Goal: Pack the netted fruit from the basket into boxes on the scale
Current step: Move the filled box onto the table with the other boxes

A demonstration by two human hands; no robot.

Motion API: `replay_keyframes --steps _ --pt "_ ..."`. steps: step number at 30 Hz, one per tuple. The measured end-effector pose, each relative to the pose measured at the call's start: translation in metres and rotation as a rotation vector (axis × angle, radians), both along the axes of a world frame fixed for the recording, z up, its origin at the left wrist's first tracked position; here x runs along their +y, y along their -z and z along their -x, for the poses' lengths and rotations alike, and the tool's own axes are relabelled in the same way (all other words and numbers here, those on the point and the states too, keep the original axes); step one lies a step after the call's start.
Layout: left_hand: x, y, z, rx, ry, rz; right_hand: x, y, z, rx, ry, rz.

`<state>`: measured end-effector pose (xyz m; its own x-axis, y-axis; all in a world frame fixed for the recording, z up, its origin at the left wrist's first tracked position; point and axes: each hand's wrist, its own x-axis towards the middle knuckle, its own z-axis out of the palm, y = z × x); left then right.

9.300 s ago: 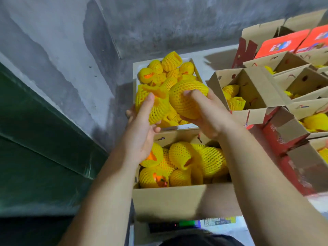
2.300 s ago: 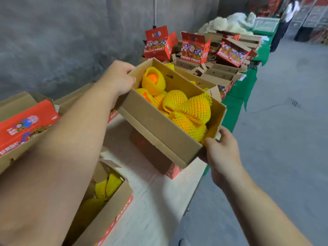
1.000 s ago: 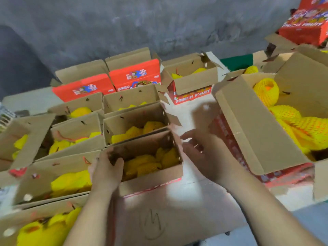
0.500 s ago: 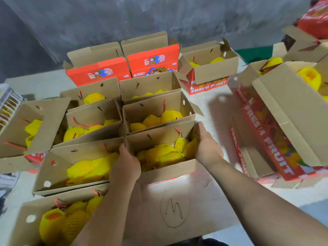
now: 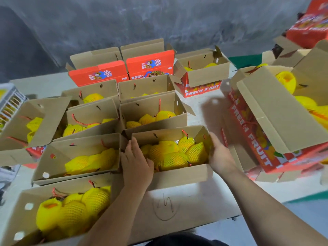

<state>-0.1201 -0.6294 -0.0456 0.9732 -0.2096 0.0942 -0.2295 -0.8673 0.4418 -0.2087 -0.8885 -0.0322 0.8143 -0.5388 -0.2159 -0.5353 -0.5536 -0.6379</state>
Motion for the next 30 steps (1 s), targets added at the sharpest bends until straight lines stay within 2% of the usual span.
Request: replay_keyframes --steps 2,3,10,15,18,21,23,25,27,30 --pt "-0.003 0.001 0.011 0.037 0.014 0.233 -0.009 0.0 0.014 -0.046 -0.002 -0.035" --pt "-0.003 0.002 0.014 0.048 0.006 0.285 -0.013 0.0 0.021 -0.062 -0.011 -0.031" --pt "0.001 0.019 0.054 0.27 -0.156 0.414 -0.01 0.006 0.063 -0.059 -0.043 -0.003" --pt "0.009 0.021 0.073 0.204 -0.144 0.453 -0.003 0.01 0.058 -0.14 0.112 -0.344" --pt "0.01 0.016 0.09 0.236 -0.133 0.545 -0.01 0.006 0.05 -0.209 0.135 -0.367" --pt "0.02 0.011 0.101 0.285 -0.182 0.494 -0.024 -0.001 0.056 -0.131 0.04 -0.445" --pt "0.022 0.005 0.1 0.349 -0.223 0.499 -0.032 -0.004 0.06 -0.019 -0.071 -0.414" --pt "0.013 -0.004 0.097 0.488 -0.372 0.686 -0.034 -0.005 0.056 0.075 -0.105 -0.37" --pt "0.0 -0.009 0.092 0.584 -0.528 0.886 -0.029 -0.005 0.048 0.09 -0.044 -0.392" --pt "-0.01 -0.01 0.085 0.618 -0.584 0.955 -0.023 -0.004 0.041 0.099 0.004 -0.37"
